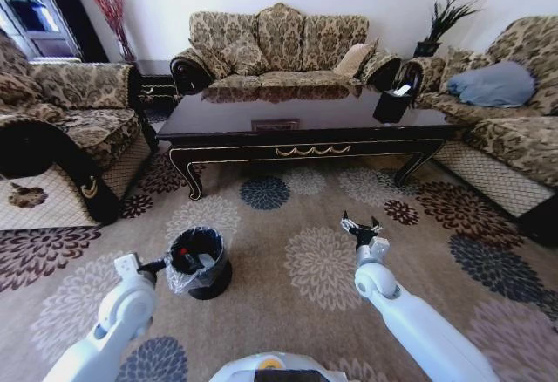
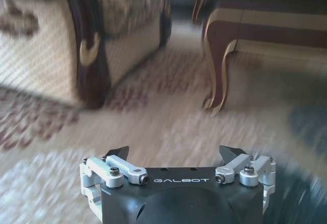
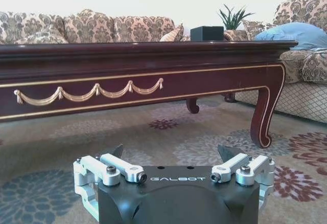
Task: Move to the front of the table and pick up the trash from the floor, then place it into the trash bin.
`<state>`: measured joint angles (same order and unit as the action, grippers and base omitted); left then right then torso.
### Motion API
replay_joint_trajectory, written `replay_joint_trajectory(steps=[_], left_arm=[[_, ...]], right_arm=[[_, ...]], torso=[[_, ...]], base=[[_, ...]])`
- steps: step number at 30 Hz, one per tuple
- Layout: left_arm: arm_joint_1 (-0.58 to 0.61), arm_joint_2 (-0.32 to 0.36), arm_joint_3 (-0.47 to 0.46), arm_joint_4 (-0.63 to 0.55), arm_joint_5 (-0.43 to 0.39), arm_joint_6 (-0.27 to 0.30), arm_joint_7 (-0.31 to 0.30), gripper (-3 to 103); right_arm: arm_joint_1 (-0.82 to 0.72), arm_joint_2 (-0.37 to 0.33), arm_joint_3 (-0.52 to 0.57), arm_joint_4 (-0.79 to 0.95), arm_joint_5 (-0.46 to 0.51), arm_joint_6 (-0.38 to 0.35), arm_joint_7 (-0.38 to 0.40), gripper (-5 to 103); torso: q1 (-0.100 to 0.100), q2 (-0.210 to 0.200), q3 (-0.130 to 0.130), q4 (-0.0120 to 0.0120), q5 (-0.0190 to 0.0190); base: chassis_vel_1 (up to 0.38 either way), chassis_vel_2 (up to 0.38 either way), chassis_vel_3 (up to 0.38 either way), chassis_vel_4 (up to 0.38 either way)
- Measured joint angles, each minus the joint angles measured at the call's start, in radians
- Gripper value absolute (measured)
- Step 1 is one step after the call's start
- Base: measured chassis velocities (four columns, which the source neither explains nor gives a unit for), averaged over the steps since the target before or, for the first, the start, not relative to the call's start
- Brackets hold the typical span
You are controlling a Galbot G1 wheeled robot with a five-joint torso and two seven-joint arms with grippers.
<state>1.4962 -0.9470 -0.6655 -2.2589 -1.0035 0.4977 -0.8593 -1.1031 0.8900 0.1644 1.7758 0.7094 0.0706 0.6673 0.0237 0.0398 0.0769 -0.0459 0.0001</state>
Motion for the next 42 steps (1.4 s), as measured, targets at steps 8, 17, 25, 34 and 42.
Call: replay_joint_trajectory(steps=[8, 17, 25, 34, 42], left_arm=[[0.096, 0.008, -0.109, 0.032, 0.285, -0.319, 0.43, 100], [0.19, -0.087, -0.202, 0.044, 0.382, -0.438, 0.578, 100], [0.349, -0.238, -0.214, -0.015, 0.532, -0.583, 0.628, 100], [0.401, -0.233, -0.277, -0.085, 0.51, -0.596, 0.657, 100], [0.393, -0.24, -0.267, -0.088, 0.508, -0.59, 0.653, 100]], right_arm=[[-0.018, -0.035, 0.05, 0.008, -0.026, 0.11, -0.154, 100], [-0.032, -0.071, 0.095, 0.034, -0.029, 0.321, -0.417, 100], [-0.092, -0.104, 0.115, 0.058, -0.072, 0.365, -0.488, 100], [-0.121, -0.14, 0.117, 0.08, -0.07, 0.395, -0.554, 100], [-0.139, -0.13, 0.116, 0.081, -0.068, 0.399, -0.565, 100]], torso=[[0.0, 0.0, 0.0, -0.0002, -0.0002], [0.0, 0.0, 0.0, 0.0001, -0.0001], [0.0, 0.0, 0.0, 0.0002, 0.0002], [0.0, 0.0, 0.0, -0.0003, 0.0], [0.0, 0.0, 0.0, -0.0001, -0.0001]], base=[[0.0, 0.0, 0.0, 0.0], [0.0, 0.0, 0.0, 0.0], [0.0, 0.0, 0.0, 0.0], [0.0, 0.0, 0.0, 0.0], [0.0, 0.0, 0.0, 0.0]])
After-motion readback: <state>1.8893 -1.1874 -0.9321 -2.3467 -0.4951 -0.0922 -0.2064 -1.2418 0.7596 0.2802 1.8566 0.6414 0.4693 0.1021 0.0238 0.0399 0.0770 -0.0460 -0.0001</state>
